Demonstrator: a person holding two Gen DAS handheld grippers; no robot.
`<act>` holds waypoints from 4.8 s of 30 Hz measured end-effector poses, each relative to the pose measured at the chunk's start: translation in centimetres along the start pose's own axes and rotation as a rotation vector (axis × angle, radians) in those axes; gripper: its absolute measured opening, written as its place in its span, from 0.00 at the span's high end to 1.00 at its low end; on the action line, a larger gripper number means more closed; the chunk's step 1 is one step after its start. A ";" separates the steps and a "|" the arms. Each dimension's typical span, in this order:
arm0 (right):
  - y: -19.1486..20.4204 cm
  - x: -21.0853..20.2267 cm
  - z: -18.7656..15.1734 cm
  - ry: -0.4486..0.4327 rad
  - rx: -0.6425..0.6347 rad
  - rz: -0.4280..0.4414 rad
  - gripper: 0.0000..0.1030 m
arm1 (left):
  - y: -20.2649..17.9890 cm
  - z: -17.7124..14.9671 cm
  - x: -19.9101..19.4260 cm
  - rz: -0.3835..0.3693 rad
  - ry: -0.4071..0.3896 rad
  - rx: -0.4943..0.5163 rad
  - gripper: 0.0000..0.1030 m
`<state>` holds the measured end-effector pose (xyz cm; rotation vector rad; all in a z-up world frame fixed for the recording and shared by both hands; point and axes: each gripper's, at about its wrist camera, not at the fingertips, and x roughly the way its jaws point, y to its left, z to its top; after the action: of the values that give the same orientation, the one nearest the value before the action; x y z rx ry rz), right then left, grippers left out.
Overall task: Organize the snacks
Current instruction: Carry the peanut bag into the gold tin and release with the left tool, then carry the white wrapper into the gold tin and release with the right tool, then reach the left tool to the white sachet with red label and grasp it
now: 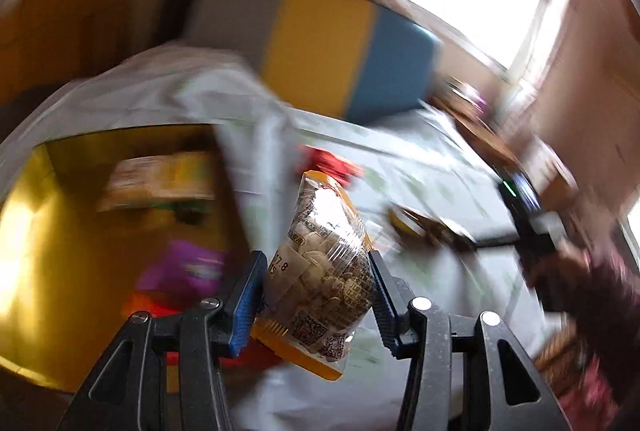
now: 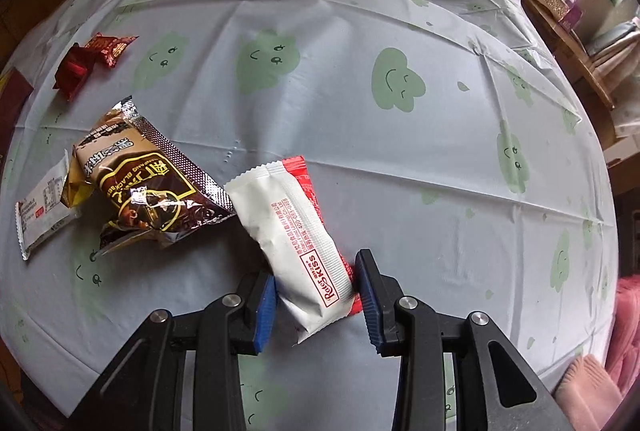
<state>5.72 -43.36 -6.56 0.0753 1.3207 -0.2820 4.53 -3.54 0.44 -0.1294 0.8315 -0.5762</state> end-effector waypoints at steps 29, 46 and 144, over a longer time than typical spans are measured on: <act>1.6 -0.8 -0.5 -0.016 -0.052 -0.031 0.64 | 11.3 1.4 3.0 0.327 0.096 -0.304 0.37; -0.3 -3.4 -0.1 -0.110 0.070 -0.045 0.64 | 5.4 -0.8 -0.4 0.430 0.024 -0.080 0.37; 14.6 -11.5 -0.2 -0.375 -0.219 0.222 0.33 | 3.0 -1.7 -1.5 0.390 0.019 0.017 0.37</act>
<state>6.57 -27.42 2.91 -0.0158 0.9531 0.0389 3.83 -0.05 -0.71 0.0548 0.8431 -0.2174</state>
